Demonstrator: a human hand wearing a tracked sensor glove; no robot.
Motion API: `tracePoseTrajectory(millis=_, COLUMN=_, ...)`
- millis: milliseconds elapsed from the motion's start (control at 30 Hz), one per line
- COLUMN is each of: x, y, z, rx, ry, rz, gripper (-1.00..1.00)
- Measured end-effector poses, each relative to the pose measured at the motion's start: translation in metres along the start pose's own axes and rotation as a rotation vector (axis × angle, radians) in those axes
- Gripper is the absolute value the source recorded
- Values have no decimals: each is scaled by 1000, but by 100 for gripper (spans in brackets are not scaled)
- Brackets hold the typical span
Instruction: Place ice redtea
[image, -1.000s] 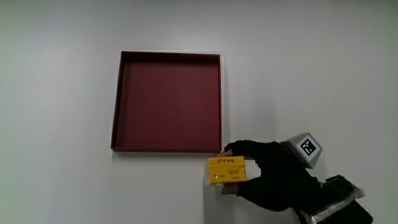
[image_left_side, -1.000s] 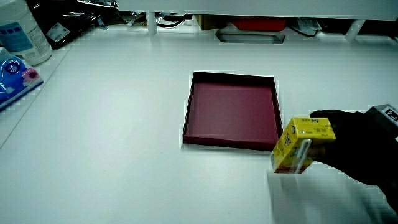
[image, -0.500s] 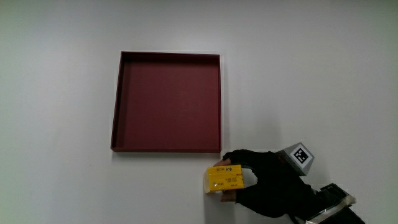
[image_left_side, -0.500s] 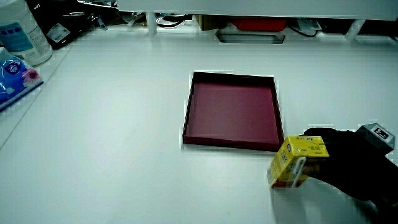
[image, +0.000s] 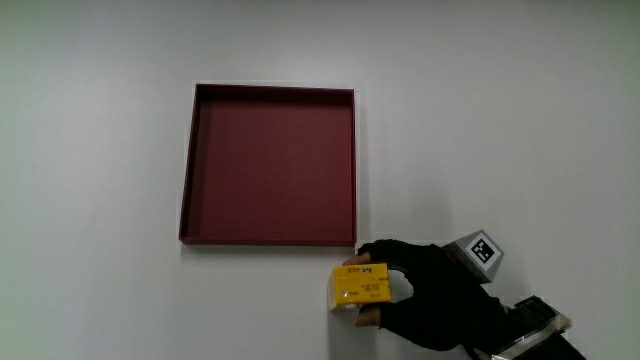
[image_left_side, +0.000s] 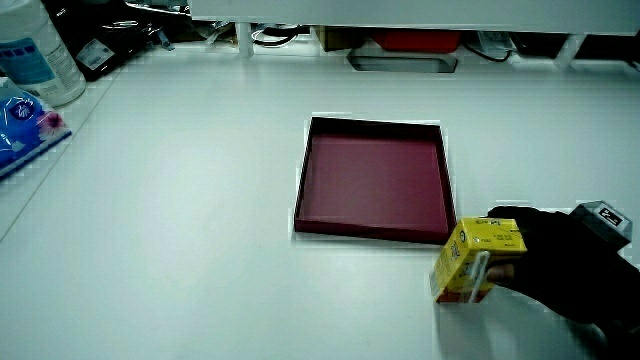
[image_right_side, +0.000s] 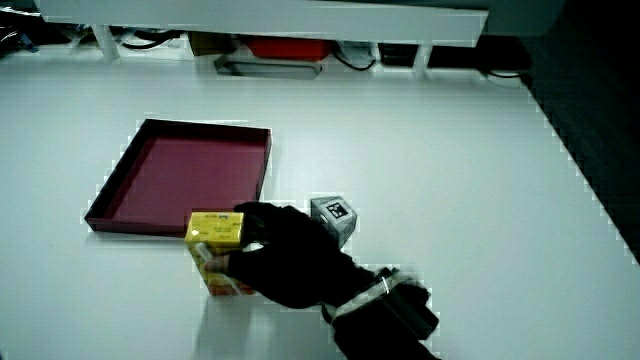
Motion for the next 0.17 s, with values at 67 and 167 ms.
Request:
tracePoseTrajectory(millis=67, x=0, y=0, z=0, rx=-2, ry=-4, rz=0, gripper=-67)
tracePoseTrajectory(millis=167, x=0, y=-2, z=2, rx=-10, ry=21, rz=-15, gripper=-81)
